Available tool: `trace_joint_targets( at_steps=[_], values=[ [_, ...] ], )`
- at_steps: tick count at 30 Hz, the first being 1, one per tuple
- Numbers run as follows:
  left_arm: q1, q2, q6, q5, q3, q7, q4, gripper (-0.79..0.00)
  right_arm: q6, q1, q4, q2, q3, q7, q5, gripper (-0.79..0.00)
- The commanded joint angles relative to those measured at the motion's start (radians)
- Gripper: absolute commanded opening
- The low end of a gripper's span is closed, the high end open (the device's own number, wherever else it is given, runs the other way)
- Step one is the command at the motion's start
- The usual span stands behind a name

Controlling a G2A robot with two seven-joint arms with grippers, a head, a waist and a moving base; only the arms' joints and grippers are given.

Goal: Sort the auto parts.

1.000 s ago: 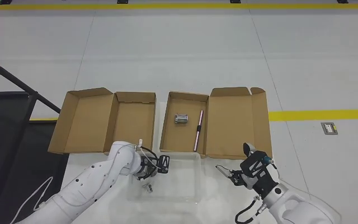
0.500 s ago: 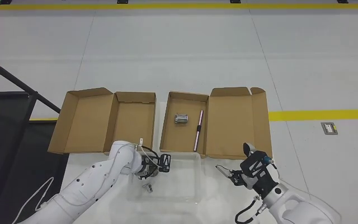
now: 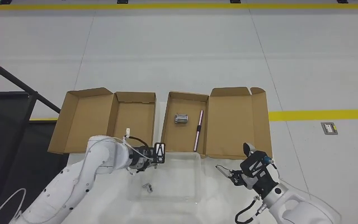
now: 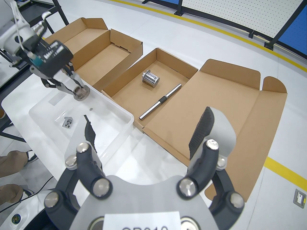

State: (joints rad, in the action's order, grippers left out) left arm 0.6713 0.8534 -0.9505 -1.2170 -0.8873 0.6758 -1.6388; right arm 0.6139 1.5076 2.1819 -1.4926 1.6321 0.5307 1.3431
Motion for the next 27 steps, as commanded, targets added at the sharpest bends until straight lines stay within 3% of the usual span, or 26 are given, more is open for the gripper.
trace_joint_targets(
  at_steps=[1,6,10,22,27],
  values=[
    [0.052,-0.028,0.023,-0.009,-0.105,-0.011,-0.042,-0.785,0.000,0.000,0.000,0.000,0.000,0.000,0.000,0.000],
    [0.176,-0.077,0.084,-0.043,-0.324,-0.110,-0.083,-0.785,0.000,0.000,0.000,0.000,0.000,0.000,0.000,0.000],
    [0.263,-0.096,0.126,-0.074,-0.443,-0.264,-0.081,-0.785,0.000,0.000,0.000,0.000,0.000,0.000,0.000,0.000],
    [0.275,-0.094,0.139,-0.047,-0.440,-0.295,-0.076,-0.785,0.000,0.000,0.000,0.000,0.000,0.000,0.000,0.000],
    [0.230,-0.079,0.223,-0.018,-0.418,-0.347,0.076,-0.785,0.000,0.000,0.000,0.000,0.000,0.000,0.000,0.000]
  ],
)
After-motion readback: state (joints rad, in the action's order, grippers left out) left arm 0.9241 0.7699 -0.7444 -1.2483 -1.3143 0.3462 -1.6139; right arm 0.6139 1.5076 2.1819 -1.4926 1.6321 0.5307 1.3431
